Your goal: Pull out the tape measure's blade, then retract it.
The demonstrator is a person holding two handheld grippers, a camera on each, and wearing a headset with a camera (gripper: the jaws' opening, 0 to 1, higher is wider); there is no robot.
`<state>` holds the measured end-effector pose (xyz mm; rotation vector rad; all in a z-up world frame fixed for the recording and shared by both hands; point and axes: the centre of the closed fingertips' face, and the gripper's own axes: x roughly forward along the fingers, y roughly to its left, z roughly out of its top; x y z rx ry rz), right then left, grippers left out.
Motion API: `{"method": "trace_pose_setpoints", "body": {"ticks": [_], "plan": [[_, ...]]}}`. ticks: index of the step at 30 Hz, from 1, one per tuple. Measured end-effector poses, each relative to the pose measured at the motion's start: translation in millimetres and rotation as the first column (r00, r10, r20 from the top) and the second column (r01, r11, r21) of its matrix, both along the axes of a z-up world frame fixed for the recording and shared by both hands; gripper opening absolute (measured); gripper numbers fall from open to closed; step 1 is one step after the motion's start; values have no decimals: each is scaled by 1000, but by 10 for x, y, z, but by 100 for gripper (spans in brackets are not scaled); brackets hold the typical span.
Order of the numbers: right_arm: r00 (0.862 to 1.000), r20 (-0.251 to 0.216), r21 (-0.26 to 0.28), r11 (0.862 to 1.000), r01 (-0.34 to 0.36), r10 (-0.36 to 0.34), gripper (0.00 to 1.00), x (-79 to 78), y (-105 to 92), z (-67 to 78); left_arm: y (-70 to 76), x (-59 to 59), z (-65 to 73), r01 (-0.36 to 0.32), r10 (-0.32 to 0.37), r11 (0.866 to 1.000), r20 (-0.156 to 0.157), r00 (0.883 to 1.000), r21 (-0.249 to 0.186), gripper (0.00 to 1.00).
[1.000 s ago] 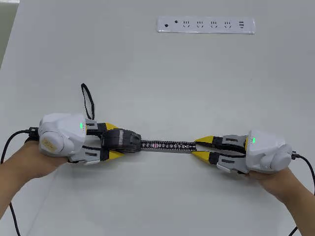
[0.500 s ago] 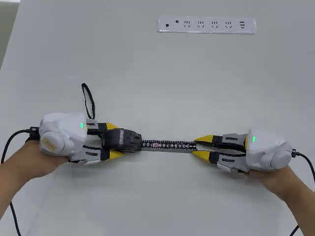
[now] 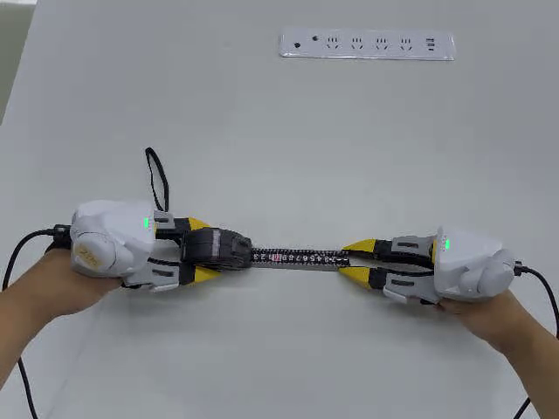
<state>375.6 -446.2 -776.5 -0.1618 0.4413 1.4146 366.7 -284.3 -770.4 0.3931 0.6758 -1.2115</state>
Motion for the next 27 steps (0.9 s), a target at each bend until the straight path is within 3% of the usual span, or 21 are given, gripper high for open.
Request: {"method": "trace_pose_setpoints", "body": {"ticks": [27], "plan": [[1000,-13,5,1000,-22,22,9,-79,-37,9,-1,-3,-6,12,-12,1000,7,1000,0,31]]}}
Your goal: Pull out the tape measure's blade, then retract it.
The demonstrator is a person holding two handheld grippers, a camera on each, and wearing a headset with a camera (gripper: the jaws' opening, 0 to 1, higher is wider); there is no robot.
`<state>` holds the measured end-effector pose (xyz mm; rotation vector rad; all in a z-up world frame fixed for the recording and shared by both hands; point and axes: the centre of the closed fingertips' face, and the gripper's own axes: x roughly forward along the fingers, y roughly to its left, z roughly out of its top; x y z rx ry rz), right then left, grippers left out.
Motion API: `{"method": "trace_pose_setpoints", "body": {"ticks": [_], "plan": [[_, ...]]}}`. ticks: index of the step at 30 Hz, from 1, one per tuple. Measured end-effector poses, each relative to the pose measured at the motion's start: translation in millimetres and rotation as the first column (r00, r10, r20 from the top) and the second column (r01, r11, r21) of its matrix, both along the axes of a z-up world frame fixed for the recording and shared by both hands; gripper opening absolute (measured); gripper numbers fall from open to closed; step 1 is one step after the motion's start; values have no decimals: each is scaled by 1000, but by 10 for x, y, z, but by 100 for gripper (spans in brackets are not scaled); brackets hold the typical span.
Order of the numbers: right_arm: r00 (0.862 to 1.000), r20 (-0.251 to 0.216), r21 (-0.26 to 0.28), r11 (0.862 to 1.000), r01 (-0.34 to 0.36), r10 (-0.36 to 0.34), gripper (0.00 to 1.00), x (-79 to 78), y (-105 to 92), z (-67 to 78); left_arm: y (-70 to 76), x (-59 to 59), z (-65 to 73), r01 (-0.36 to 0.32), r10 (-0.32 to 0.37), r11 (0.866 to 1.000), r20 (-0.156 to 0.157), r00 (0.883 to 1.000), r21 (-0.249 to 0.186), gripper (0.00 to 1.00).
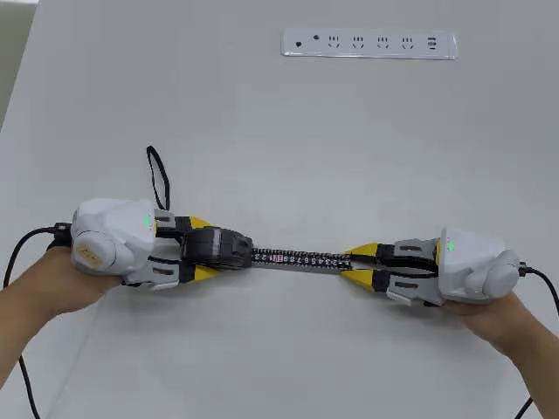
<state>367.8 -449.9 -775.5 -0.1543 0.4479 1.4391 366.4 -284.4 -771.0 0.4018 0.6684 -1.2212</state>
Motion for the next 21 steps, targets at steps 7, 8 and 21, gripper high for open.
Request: {"method": "trace_pose_setpoints", "body": {"ticks": [7,8,21], "plan": [[1000,-12,7,1000,15,-15,9,5,-107,3,-2,-2,3,-5,5,1000,-3,1000,-3,31],[1000,-11,7,1000,14,-13,9,-4,-120,8,-2,-2,3,-4,4,1000,-3,1000,-2,31],[999,-40,16,999,30,-29,8,27,-308,34,-1,-1,4,-9,9,1000,-5,1000,-1,31]]}}
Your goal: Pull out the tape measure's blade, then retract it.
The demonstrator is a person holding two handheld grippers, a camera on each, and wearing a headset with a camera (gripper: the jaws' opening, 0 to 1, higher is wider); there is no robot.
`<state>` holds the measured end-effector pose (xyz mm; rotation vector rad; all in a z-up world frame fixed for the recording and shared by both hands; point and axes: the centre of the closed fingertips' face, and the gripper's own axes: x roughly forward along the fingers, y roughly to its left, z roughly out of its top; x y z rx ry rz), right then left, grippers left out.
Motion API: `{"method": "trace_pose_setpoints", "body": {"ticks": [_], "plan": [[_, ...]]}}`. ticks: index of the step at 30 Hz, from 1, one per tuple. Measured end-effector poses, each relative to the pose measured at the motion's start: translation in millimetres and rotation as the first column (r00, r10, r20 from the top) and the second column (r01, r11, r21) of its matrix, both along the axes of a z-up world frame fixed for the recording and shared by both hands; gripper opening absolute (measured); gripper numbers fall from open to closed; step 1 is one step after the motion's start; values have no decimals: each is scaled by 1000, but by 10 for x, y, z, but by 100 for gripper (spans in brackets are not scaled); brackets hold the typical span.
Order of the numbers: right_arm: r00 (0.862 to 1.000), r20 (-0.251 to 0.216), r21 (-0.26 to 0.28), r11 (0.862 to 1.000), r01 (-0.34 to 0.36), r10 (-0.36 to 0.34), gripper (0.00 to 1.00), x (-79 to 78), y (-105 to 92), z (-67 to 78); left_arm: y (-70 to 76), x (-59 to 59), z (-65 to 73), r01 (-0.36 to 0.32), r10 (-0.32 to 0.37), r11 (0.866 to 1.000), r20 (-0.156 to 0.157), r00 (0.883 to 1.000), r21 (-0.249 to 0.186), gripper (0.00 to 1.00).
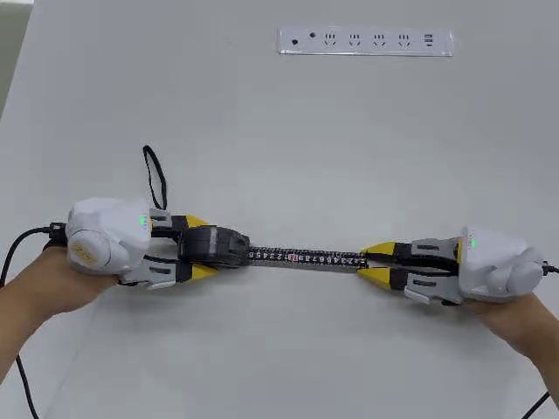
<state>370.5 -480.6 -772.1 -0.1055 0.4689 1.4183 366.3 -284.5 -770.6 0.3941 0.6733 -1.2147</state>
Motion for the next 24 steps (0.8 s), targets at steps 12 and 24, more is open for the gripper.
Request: {"method": "trace_pose_setpoints", "body": {"ticks": [12,24], "plan": [[1000,-16,0,1000,-8,8,8,5,-70,46,-2,-3,1,-1,1,1000,-4,1000,6,31],[1000,-21,1,1000,-1,1,8,7,-201,45,-6,-5,-1,0,0,1000,-8,1000,9,31]]}}
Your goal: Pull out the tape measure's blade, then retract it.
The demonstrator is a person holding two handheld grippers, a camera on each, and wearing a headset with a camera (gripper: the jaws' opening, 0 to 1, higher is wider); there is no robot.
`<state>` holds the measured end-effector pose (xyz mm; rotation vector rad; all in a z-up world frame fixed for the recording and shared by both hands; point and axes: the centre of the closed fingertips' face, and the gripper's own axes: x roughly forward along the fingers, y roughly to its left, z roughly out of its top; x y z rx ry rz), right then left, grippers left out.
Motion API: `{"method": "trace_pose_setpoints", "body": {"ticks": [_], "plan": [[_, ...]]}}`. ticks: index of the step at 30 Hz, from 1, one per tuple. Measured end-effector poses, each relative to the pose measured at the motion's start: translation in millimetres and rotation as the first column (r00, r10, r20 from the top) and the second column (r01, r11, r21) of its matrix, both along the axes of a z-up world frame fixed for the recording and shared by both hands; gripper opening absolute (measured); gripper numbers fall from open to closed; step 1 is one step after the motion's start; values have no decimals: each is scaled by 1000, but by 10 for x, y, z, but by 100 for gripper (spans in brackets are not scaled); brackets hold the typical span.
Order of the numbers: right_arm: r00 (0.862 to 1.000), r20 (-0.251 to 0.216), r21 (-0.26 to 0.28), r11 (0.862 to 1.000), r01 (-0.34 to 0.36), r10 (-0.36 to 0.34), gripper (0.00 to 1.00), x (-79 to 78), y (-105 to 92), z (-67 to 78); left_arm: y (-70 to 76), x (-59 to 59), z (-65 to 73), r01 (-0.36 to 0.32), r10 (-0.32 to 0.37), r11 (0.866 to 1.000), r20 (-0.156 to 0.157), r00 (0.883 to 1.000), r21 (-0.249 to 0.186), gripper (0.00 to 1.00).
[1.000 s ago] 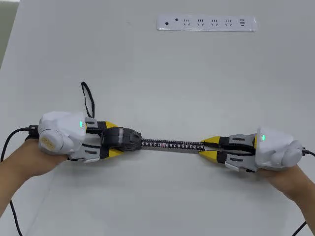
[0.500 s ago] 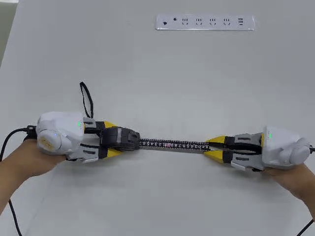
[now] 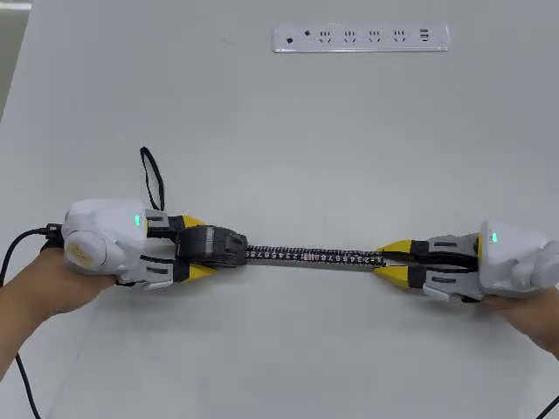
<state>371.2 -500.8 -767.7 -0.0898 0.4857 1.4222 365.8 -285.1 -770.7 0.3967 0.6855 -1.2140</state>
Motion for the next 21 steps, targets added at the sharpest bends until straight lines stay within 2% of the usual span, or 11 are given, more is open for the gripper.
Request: {"method": "trace_pose_setpoints", "body": {"ticks": [21], "plan": [[1000,-7,6,1000,29,-29,8,9,-249,-2,6,-5,7,0,0,1000,-7,1000,14,31]]}}
